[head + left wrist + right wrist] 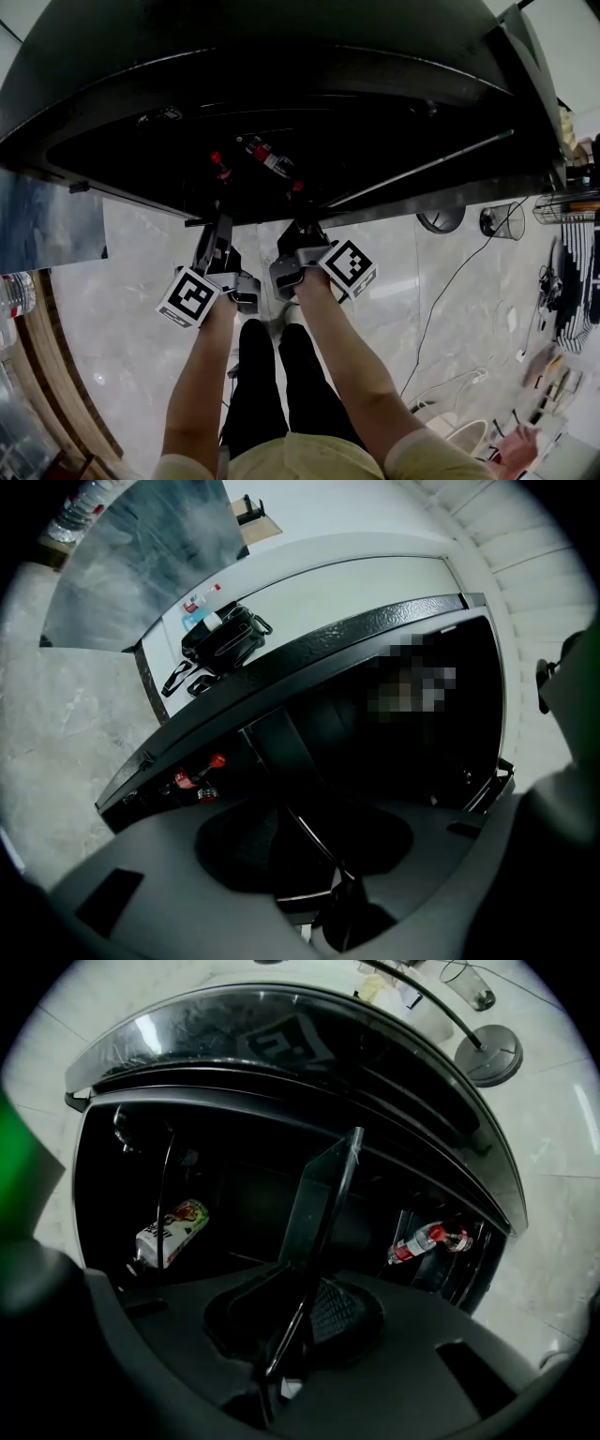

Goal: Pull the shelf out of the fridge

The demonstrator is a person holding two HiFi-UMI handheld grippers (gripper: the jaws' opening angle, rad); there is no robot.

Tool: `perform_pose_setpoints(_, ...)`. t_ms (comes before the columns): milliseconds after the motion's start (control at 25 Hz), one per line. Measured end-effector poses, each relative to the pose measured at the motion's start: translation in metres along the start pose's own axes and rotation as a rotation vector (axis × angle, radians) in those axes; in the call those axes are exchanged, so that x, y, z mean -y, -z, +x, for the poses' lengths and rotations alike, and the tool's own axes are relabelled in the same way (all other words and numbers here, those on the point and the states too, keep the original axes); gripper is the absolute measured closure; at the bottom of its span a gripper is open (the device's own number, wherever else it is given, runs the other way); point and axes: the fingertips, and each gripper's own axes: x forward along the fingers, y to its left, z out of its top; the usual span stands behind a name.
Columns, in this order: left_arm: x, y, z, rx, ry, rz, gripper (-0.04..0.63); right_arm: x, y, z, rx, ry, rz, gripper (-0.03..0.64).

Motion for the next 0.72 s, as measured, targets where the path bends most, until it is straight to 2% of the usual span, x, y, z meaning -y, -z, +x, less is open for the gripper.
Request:
perform_pose_setpoints(200, -0.003, -0.004, 0.003, 0.01, -0.009, -0.011, 0.446, 0.001, 0.003, -0.011, -0.011, -0.014, -0.002, 0.565)
perform_pose_setpoints(320, -0.009, -0.005, 0.001, 0.01, -0.042, -0.034, 0.446, 0.002, 0.003, -0.017, -0.017, -0.007, -0.004, 0.565)
perform_pose_setpoints(480, -0.007, -0.007, 0.004, 0.019, -0.004, -0.05, 0.446, 0.003, 0.004, -0.025, -0.026, -0.002, -0.02, 0.565)
perform_pose_setpoints(600, -0.007, -0.005, 0.003, 0.0, -0.005, -0.047, 0.449, 0.004, 0.008, -0.032, -0.03, 0.001, -0.014, 0.565)
perform_pose_setpoints(720, -0.007, -0.003, 0.0, -0.012, -0.017, -0.035, 0.486, 0.006, 0.01, -0.04, -0.04, 0.027, -0.041, 0.565)
